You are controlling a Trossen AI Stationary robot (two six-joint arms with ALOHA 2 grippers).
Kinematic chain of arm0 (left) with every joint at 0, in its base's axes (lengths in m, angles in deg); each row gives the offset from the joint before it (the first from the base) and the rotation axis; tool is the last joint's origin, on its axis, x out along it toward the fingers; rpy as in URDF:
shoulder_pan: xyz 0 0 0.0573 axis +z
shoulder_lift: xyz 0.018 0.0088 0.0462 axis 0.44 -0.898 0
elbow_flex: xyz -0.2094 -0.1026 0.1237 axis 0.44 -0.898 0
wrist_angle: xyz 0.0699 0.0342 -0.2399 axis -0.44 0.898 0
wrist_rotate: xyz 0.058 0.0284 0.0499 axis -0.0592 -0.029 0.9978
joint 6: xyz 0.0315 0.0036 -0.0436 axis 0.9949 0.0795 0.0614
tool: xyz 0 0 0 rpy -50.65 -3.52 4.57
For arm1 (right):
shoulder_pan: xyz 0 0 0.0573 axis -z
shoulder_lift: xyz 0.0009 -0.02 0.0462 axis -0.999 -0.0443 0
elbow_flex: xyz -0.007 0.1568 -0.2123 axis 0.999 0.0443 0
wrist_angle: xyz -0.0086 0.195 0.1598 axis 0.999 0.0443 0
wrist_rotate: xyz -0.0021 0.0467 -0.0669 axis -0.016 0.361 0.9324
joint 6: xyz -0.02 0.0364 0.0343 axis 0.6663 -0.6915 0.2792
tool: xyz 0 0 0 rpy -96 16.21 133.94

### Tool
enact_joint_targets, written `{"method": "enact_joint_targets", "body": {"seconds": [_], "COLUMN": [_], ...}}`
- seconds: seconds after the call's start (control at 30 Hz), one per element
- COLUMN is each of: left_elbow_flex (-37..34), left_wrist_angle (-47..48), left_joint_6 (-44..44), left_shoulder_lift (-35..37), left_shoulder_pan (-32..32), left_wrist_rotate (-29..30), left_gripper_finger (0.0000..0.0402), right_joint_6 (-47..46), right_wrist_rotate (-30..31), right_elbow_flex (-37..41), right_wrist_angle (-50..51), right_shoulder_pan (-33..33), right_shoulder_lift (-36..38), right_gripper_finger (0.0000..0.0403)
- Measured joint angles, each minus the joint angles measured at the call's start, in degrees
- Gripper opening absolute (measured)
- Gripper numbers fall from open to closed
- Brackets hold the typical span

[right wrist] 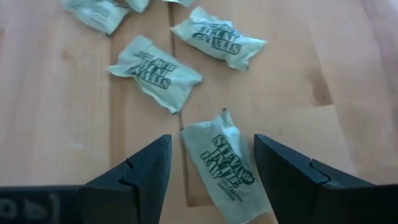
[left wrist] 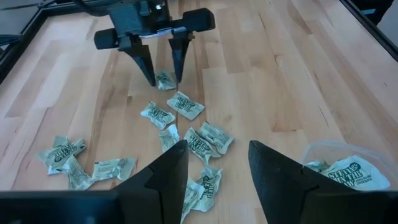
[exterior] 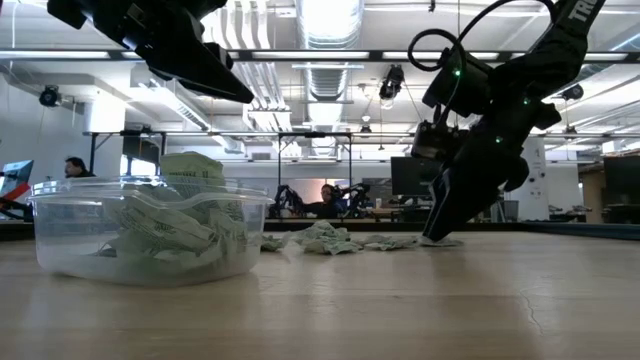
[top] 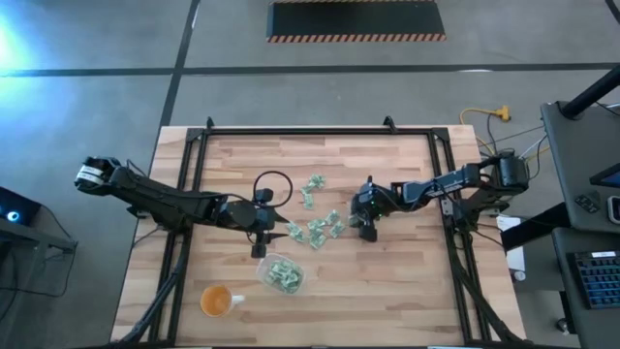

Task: Pick and place Stevia / Truvia into bins
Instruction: Put the stevia packet into the transparent container

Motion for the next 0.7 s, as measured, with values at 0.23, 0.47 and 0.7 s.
{"method": "enact_joint_targets", "body": {"seconds": [0.23, 0.47, 0.7], "left_elbow_flex": [0.0, 0.0, 0.0], "left_wrist_angle": [0.0, 0.0, 0.0], "left_joint_6": [0.0, 0.0, 0.0], "left_shoulder_lift": [0.0, 0.0, 0.0], "left_shoulder_pan": [0.0, 0.0, 0.0], "left_wrist_rotate": [0.0, 0.0, 0.0], "left_gripper_finger": [0.0153, 0.0153, 0.0153], "right_joint_6": [0.3, 1.2, 1.1], "right_wrist_rotate": [0.7, 5.2, 5.8], "right_elbow_flex": [0.1, 0.1, 0.1], "right_wrist_angle": [1.1, 4.6, 6.2], "right_shoulder_pan": [-0.1, -0.2, -0.2], "right_shoulder_lift": [0.0, 0.1, 0.2], "right_gripper_finger": [0.0215, 0.0201, 0.0175]}}
